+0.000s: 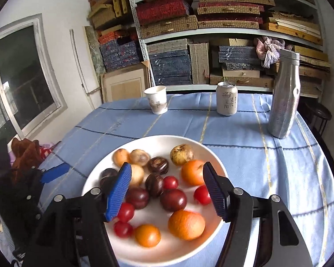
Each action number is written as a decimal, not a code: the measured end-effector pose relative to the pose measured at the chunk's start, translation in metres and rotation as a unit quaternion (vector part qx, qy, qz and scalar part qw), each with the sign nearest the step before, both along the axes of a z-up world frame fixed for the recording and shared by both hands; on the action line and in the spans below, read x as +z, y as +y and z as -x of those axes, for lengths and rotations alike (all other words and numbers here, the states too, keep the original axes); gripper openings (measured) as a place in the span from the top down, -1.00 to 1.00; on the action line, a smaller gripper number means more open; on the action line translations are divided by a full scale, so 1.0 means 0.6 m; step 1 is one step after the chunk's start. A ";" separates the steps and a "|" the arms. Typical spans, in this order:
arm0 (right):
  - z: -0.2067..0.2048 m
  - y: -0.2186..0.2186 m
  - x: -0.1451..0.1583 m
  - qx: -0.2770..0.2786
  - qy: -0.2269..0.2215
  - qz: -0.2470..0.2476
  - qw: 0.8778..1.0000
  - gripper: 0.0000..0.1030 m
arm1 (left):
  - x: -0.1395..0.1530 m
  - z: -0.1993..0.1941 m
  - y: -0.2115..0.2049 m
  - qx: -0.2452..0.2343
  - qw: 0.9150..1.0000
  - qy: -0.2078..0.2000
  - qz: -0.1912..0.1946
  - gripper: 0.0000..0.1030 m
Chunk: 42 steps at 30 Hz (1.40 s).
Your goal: Organize fruits
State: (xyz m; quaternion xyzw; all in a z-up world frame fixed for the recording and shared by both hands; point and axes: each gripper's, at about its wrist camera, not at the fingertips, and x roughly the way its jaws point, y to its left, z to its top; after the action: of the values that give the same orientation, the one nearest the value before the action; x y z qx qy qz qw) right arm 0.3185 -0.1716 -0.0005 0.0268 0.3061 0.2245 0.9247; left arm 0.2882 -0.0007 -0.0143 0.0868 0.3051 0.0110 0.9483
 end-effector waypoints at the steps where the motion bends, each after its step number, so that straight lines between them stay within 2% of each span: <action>1: 0.015 -0.003 0.001 0.004 0.000 -0.002 1.000 -0.30 | 0.004 0.009 0.000 0.000 1.000 -0.002 0.000 -0.91; 6: 0.108 -0.025 -0.013 0.024 0.009 -0.013 1.000 -0.31 | 0.015 0.072 0.008 -0.031 0.999 0.020 0.029 -0.91; 10: 0.183 -0.026 -0.043 0.052 0.019 0.006 0.998 -0.31 | 0.009 0.176 0.021 -0.092 0.993 0.050 0.050 -0.91; 14: 0.232 -0.008 -0.072 0.078 0.031 0.030 0.996 -0.31 | -0.022 0.254 0.015 -0.140 0.985 0.085 0.049 -0.91; 17: 0.239 -0.004 -0.076 0.080 0.036 0.029 0.996 -0.31 | -0.048 0.286 -0.005 -0.174 0.979 0.104 0.035 -0.91; 18: 0.238 -0.003 -0.076 0.081 0.039 0.028 0.996 -0.31 | -0.058 0.292 -0.016 -0.186 0.976 0.110 0.023 -0.84; 20: 0.236 0.004 -0.080 0.087 0.047 0.028 0.995 -0.31 | -0.072 0.292 -0.029 -0.206 0.970 0.128 0.017 -0.20; 21: 0.236 0.009 -0.081 0.092 0.049 0.031 0.994 -0.31 | -0.079 0.286 -0.031 -0.218 0.964 0.148 0.028 0.23; 24: 0.234 0.038 -0.096 0.114 0.063 0.047 0.990 -0.31 | -0.091 0.273 -0.030 -0.228 0.956 0.178 0.045 0.47; 26: 0.233 0.057 -0.108 0.131 0.075 0.057 0.987 -0.30 | -0.090 0.274 -0.029 -0.232 0.955 0.177 0.049 0.47; 28: 0.231 0.073 -0.123 0.142 0.092 0.072 0.983 -0.27 | -0.093 0.276 -0.031 -0.234 0.955 0.178 0.046 0.47; 29: 0.229 0.076 -0.129 0.145 0.099 0.076 0.982 -0.10 | -0.093 0.278 -0.031 -0.234 0.954 0.178 0.048 0.47; 30: 0.227 0.077 -0.135 0.148 0.108 0.076 0.980 0.22 | -0.092 0.278 -0.030 -0.234 0.954 0.179 0.050 0.47; 31: 0.225 0.076 -0.137 0.152 0.116 0.069 0.979 0.27 | -0.092 0.278 -0.029 -0.234 0.954 0.180 0.052 0.47; 33: 0.226 0.072 -0.134 0.145 0.113 0.065 0.981 0.27 | -0.088 0.277 -0.027 -0.230 0.955 0.179 0.054 0.47; 36: 0.223 0.060 -0.123 0.137 0.106 0.048 0.984 0.27 | -0.074 0.269 -0.020 -0.216 0.961 0.166 0.048 0.47; 38: 0.216 0.046 -0.100 0.126 0.090 0.037 0.987 0.27 | -0.056 0.253 -0.011 -0.207 0.965 0.155 0.047 0.47; 42: 0.187 0.019 -0.032 0.094 0.048 0.021 0.994 0.27 | -0.005 0.202 0.013 -0.172 0.978 0.115 0.037 0.47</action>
State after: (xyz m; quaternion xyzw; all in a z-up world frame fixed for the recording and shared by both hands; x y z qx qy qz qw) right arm 0.2065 -0.1603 -0.0198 -0.0108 0.3563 0.3024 0.8840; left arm 0.1671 0.0068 -0.0172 0.1040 0.3927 -0.1736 0.8971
